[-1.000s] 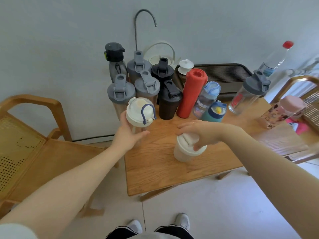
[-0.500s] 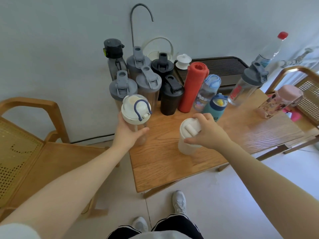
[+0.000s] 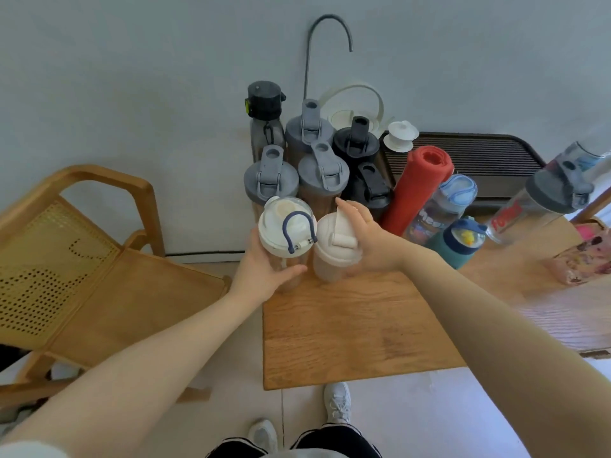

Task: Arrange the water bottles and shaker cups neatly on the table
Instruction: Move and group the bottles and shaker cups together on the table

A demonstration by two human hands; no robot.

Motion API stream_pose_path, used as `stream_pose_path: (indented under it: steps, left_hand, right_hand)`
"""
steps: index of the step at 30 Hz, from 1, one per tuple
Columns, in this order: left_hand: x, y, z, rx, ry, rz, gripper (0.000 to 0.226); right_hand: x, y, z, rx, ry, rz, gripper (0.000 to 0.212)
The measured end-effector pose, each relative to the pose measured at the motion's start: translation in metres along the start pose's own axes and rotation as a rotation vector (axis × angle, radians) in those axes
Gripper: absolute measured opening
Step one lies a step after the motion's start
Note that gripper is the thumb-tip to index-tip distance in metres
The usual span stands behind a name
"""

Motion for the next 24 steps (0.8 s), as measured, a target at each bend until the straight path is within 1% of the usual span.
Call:
stream_pose_path:
  steps: [2, 4, 7, 9, 11, 13, 18, 21, 24]
  left_hand:
    - [0.0, -0.006, -0.001, -0.016, -0.027, -0.009, 0.093]
    - [0.001, -0.012, 0.001, -0.027, -0.063, -0.016, 0.096]
    - [0.002, -0.014, 0.003, -0.068, -0.063, -0.014, 0.093]
    - [0.0, -0.013, 0.0, -0.087, -0.042, -0.034, 0.089]
    - [-0.003, -0.012, -0.003, -0.089, -0.045, -0.057, 0.086]
    - [-0.007, -0.012, -0.004, -0.094, -0.063, -0.067, 0.083]
    - [-0.016, -0.017, -0.011, -0.094, -0.13, -0.069, 0.074]
    - [-0.021, -0.021, -0.015, -0.109, -0.193, -0.056, 0.075]
    - [-0.021, -0.02, -0.016, -0.126, -0.198, -0.031, 0.075]
  right_hand:
    - [0.009, 0.01, 0.002, 0.026, 0.057, -0.114, 0.137]
    - [0.02, 0.018, 0.006, 0.098, 0.137, -0.34, 0.14]
    - [0.035, 0.021, 0.007, 0.153, 0.157, -0.639, 0.134]
    - [0.04, 0.019, 0.004, 0.165, 0.174, -0.738, 0.124]
    - [0.042, 0.017, -0.001, 0.147, 0.224, -0.741, 0.108]
    - [0.043, 0.016, -0.004, 0.128, 0.243, -0.718, 0.1]
    - [0.044, 0.018, -0.007, 0.094, 0.201, -0.706, 0.1]
    - [0.044, 0.016, -0.004, 0.101, 0.204, -0.719, 0.099]
    - [0.048, 0.012, -0.001, 0.128, 0.21, -0.737, 0.101]
Point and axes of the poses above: each hand's wrist, its own z-axis away from the middle knuckle, its own x-axis out of the palm, y = z × x, the point moved 3 cm from there along -z, towards the middle knuckle, and after that the axes turned 11 degrees about x, right-handed, at the moved point
